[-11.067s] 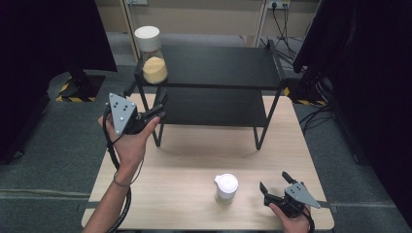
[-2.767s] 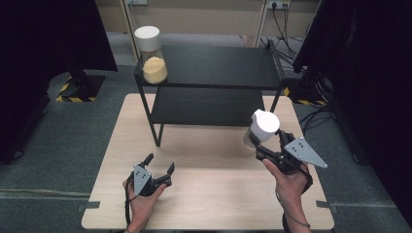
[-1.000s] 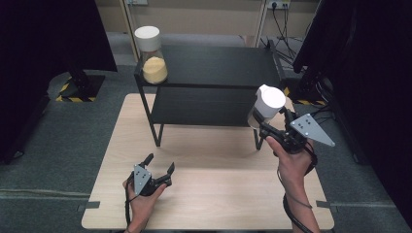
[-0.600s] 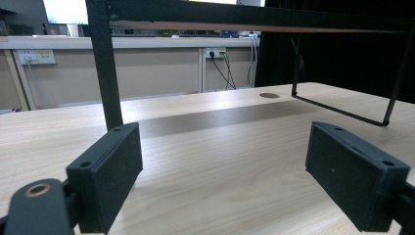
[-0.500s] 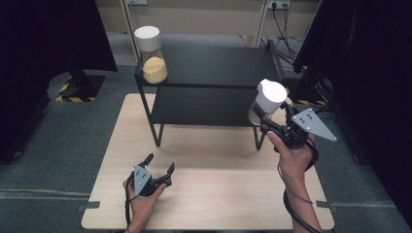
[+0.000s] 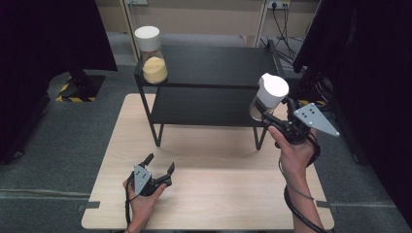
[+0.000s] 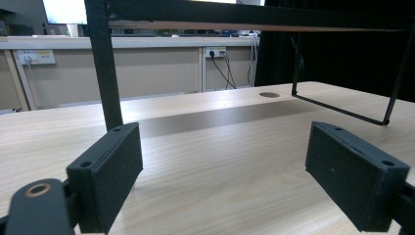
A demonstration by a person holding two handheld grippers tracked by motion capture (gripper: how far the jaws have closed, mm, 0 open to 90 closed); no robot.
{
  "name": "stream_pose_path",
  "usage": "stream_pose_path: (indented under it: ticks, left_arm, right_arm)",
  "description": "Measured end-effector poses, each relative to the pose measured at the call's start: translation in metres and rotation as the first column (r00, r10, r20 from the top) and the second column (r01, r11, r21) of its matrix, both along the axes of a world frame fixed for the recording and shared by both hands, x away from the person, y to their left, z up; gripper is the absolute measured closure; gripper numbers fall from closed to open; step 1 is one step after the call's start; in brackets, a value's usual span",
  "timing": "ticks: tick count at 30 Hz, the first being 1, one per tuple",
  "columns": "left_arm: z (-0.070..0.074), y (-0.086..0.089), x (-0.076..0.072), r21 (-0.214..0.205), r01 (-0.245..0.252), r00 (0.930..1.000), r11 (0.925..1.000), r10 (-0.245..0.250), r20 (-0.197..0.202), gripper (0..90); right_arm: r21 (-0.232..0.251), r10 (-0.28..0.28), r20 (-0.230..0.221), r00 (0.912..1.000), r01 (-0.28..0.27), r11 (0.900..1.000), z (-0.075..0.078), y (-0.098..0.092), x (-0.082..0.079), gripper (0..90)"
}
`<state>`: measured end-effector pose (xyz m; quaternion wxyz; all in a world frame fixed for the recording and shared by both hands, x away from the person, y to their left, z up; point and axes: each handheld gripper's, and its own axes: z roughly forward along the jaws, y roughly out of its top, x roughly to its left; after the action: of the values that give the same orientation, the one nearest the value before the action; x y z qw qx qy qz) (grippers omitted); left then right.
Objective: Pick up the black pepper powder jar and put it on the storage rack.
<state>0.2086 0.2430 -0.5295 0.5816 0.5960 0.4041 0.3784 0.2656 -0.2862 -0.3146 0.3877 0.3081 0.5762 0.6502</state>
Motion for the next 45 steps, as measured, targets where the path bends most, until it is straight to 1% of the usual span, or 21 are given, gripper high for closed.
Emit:
stream_pose_path:
  ticks: [9, 15, 24, 36, 45]
  left_arm:
    - [0.000, 0.000, 0.000, 0.000, 0.000, 1.0000, 1.0000, 0.000, 0.000, 13.4]
    - [0.000, 0.000, 0.000, -0.002, 0.000, 1.0000, 1.0000, 0.000, -0.001, 13.4]
    - [0.000, 0.000, 0.000, 0.001, -0.001, 1.0000, 1.0000, 0.001, 0.000, 13.4]
    - [0.000, 0.000, 0.000, 0.000, 0.000, 1.0000, 1.0000, 0.000, -0.001, 13.5]
    - [0.000, 0.000, 0.000, 0.001, 0.000, 1.0000, 1.0000, 0.000, -0.001, 13.5]
  right_arm:
    - [0.003, -0.004, 0.010, 0.9999, 0.004, 1.0000, 0.009, 0.002, 0.003, 30.8]
    - [0.012, -0.005, 0.009, 0.9999, 0.005, 0.9999, 0.013, 0.002, 0.006, 30.7]
    - [0.011, -0.011, 0.018, 0.9998, 0.010, 0.9999, 0.022, 0.005, 0.011, 30.7]
    - [0.018, -0.021, 0.018, 0.9996, 0.021, 0.9996, 0.034, 0.011, 0.019, 30.8]
    - [0.027, -0.026, 0.019, 0.9995, 0.025, 0.9993, 0.040, 0.013, 0.024, 30.8]
